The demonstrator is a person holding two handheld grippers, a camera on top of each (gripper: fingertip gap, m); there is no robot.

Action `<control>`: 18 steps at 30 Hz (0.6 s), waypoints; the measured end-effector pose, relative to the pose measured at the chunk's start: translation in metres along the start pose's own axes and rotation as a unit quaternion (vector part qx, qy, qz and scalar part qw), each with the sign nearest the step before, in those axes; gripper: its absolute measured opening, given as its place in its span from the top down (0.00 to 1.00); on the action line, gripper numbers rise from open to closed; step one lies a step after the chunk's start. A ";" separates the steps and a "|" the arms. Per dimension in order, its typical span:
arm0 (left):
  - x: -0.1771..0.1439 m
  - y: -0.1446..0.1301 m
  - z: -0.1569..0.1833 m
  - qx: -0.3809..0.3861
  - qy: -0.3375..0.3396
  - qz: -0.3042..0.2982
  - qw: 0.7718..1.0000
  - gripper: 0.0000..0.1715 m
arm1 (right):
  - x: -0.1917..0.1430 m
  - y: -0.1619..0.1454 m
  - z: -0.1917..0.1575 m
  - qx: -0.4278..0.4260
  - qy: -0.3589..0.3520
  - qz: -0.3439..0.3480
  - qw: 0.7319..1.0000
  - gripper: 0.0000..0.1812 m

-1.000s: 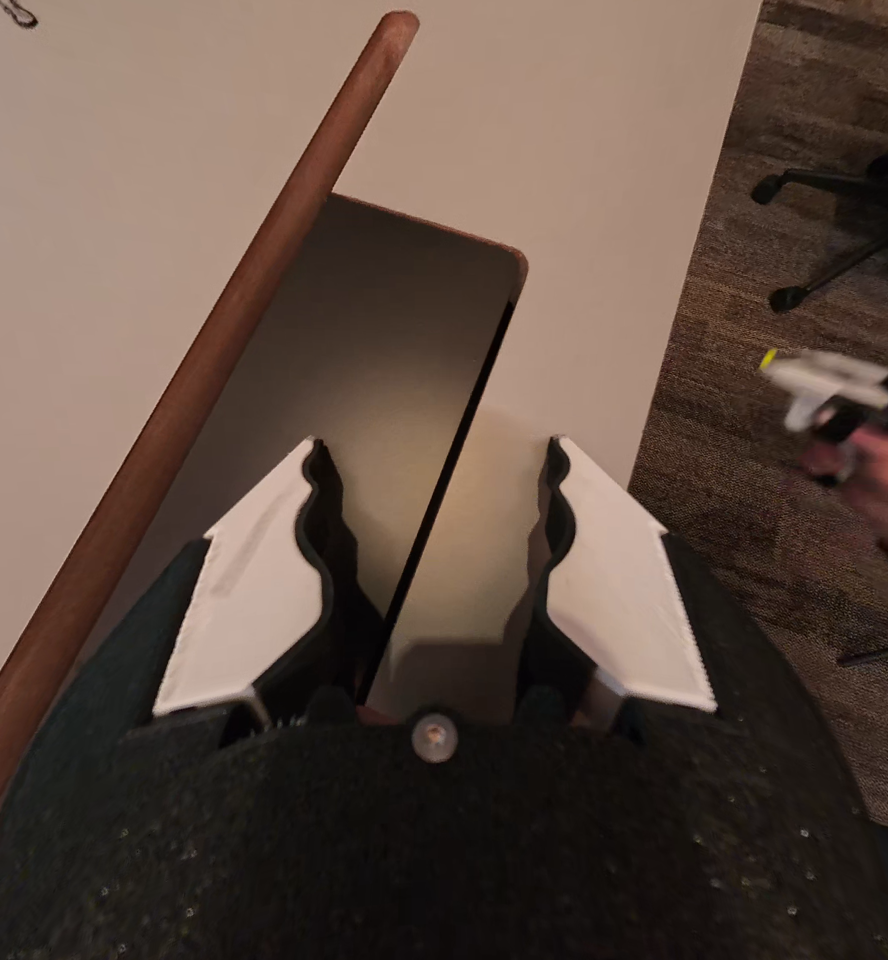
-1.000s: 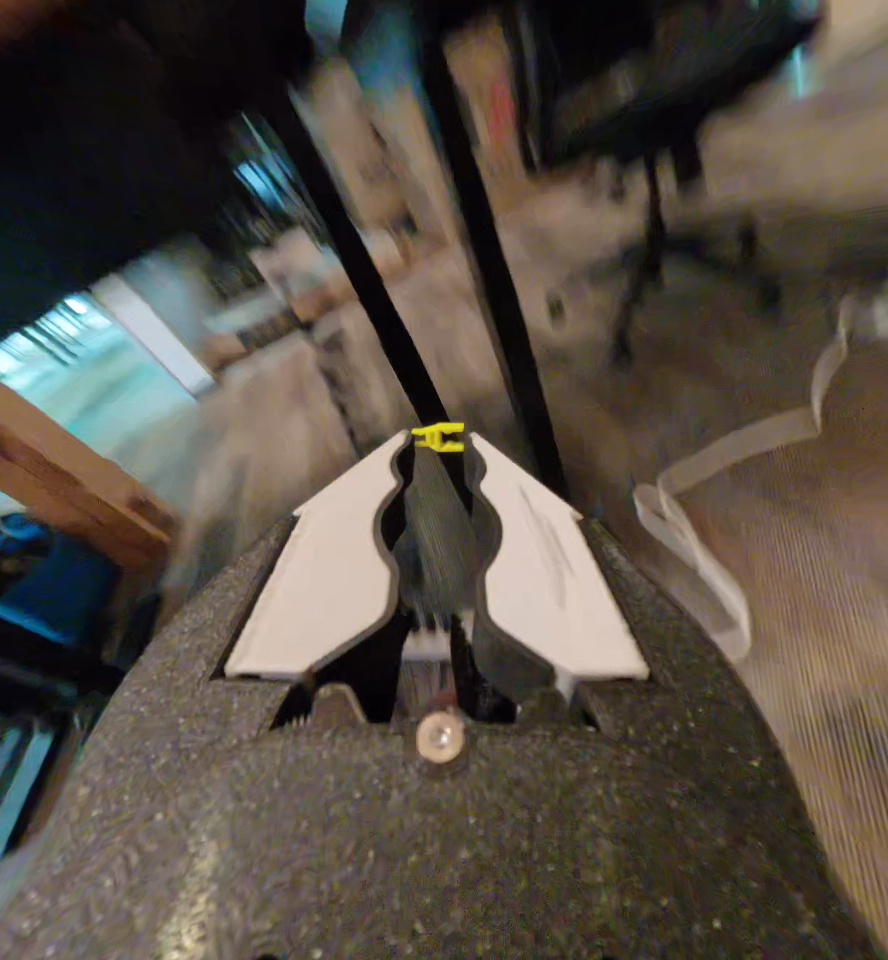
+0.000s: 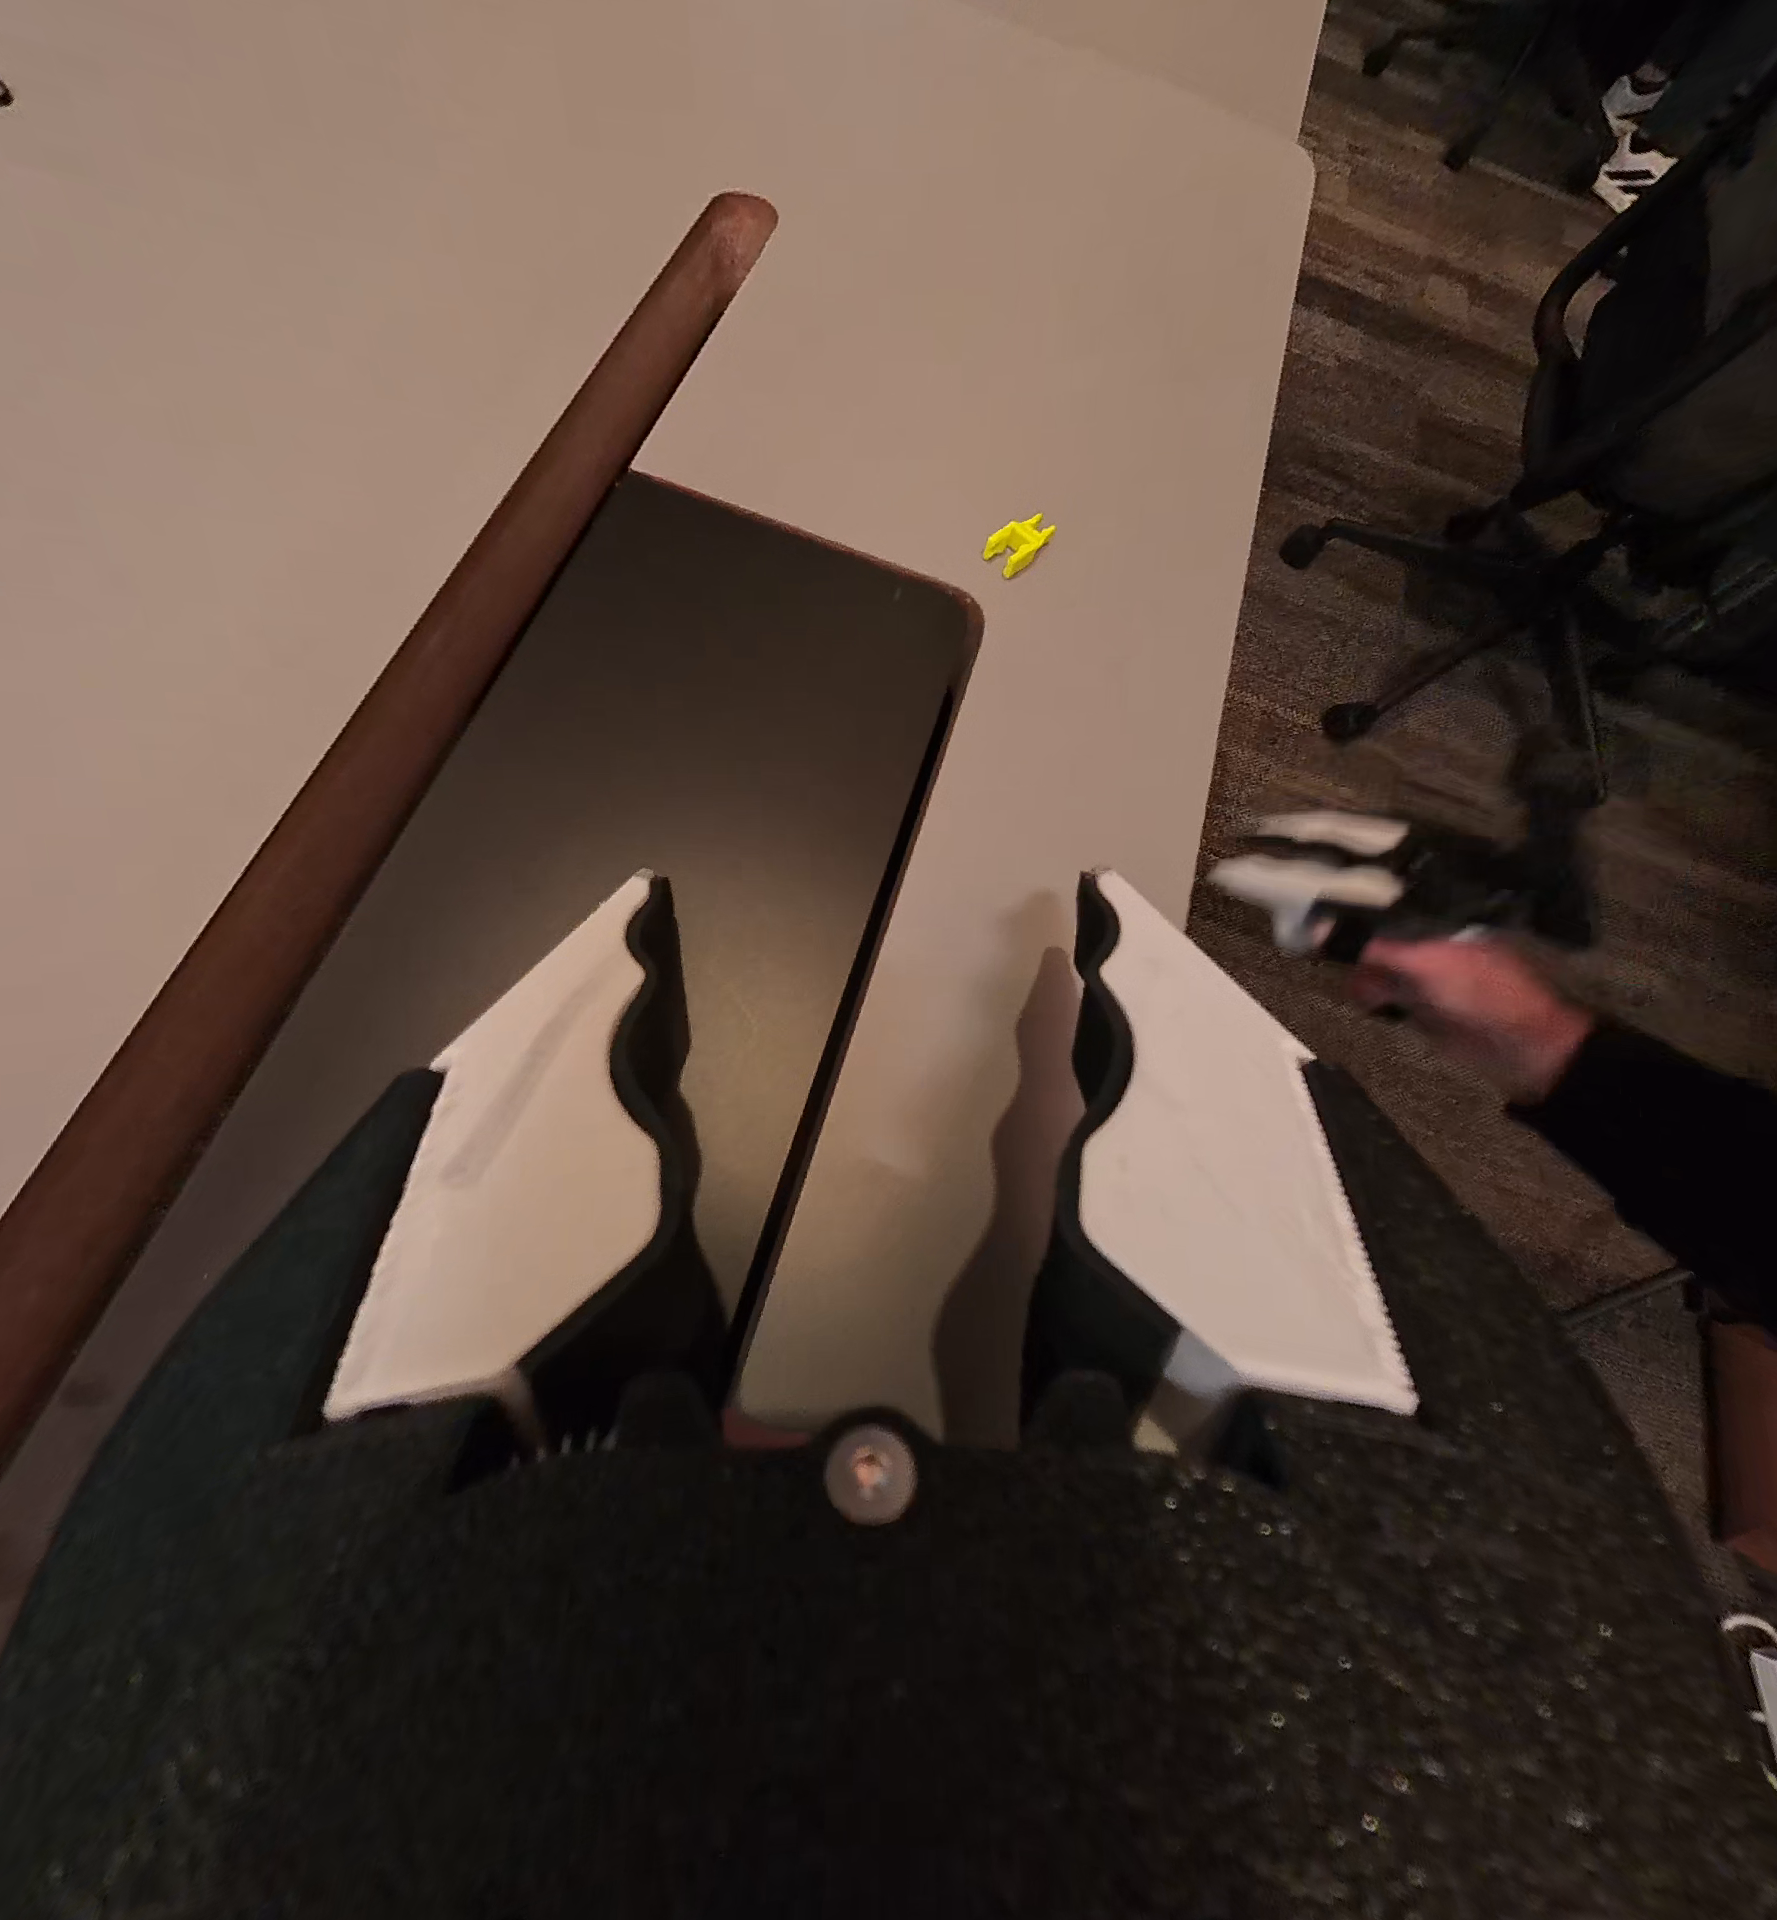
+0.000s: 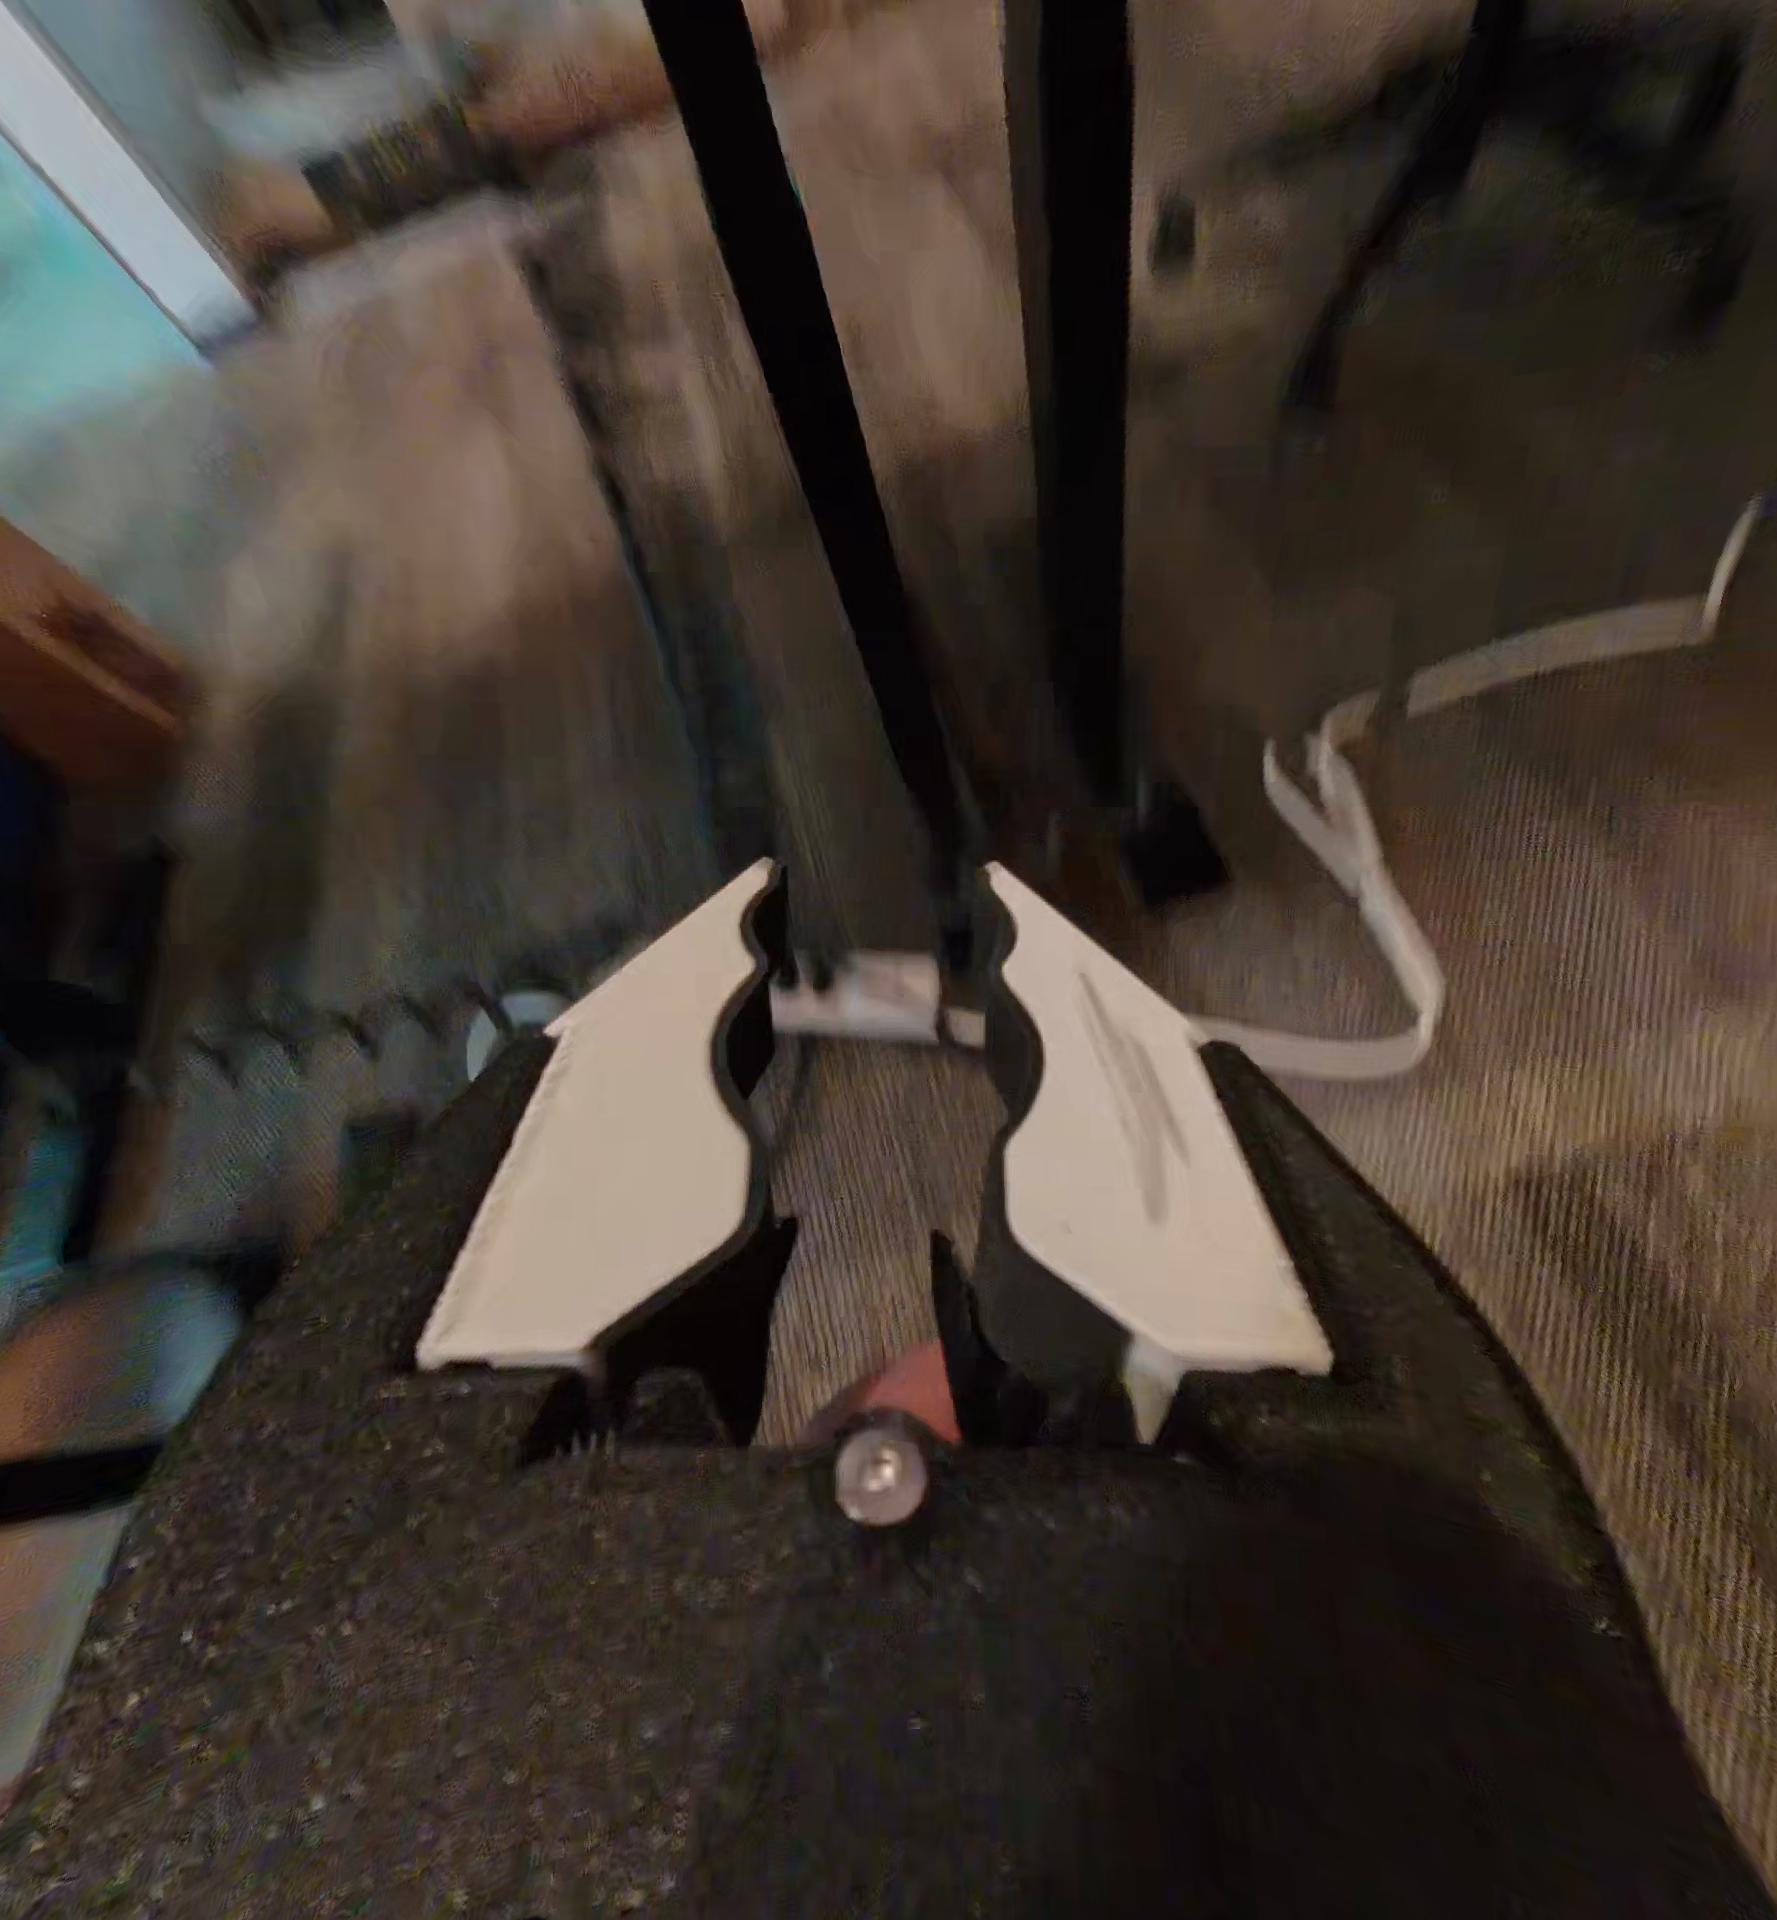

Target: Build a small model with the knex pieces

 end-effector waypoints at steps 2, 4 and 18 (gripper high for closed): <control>0.000 0.000 0.000 -0.003 -0.004 -0.001 1.000 0.57 | 0.037 -0.114 0.018 0.030 -0.019 -0.080 0.996 0.81; 0.002 -0.001 0.001 0.006 -0.002 -0.008 1.000 0.57 | 0.070 -0.207 0.026 0.020 -0.026 -0.149 0.988 0.81; 0.006 0.000 -0.006 -0.020 -0.001 -0.023 1.000 0.56 | 0.264 -0.427 0.093 0.113 -0.080 -0.236 0.962 0.84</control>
Point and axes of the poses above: each gripper's, where its closed fingertips meet, x out along the fingers, y out of its top, z = x × y across the jaws, the point moved 8 cm from there along -x, back along the fingers, and after that the axes turned 2 degrees about y, right-handed, at the moved point
